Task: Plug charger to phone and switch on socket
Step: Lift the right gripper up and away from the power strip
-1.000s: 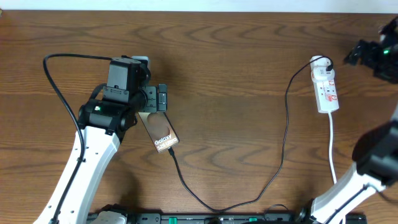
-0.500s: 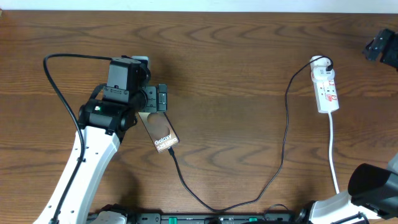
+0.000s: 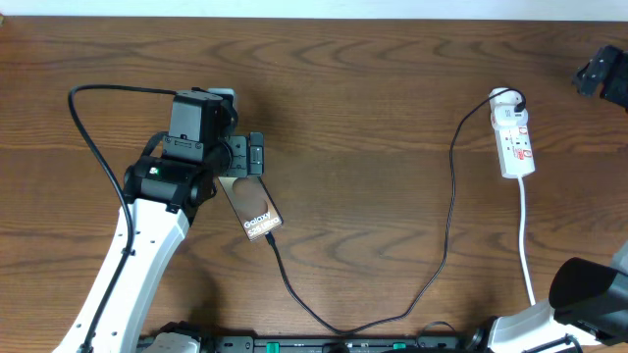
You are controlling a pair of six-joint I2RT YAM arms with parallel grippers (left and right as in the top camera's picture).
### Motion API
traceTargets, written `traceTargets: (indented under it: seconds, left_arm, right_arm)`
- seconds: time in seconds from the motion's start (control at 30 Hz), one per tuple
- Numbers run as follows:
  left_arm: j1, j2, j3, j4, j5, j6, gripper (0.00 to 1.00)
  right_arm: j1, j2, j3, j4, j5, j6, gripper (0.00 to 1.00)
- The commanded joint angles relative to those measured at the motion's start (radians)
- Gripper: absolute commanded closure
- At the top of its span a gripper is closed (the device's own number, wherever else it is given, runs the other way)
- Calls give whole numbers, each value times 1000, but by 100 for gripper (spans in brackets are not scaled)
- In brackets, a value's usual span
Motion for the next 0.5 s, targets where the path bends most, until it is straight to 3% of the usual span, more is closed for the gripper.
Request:
traceTargets:
  seconds: [0.0,0.47]
  left_arm:
    - [-4,-6,23,0,-16,17,2]
    - [0,-191,10,-69,-67,29,2]
  right_arm:
    - [-2,2,6,-4,0,14,1]
    - [-2,2,6,-4,0,14,1]
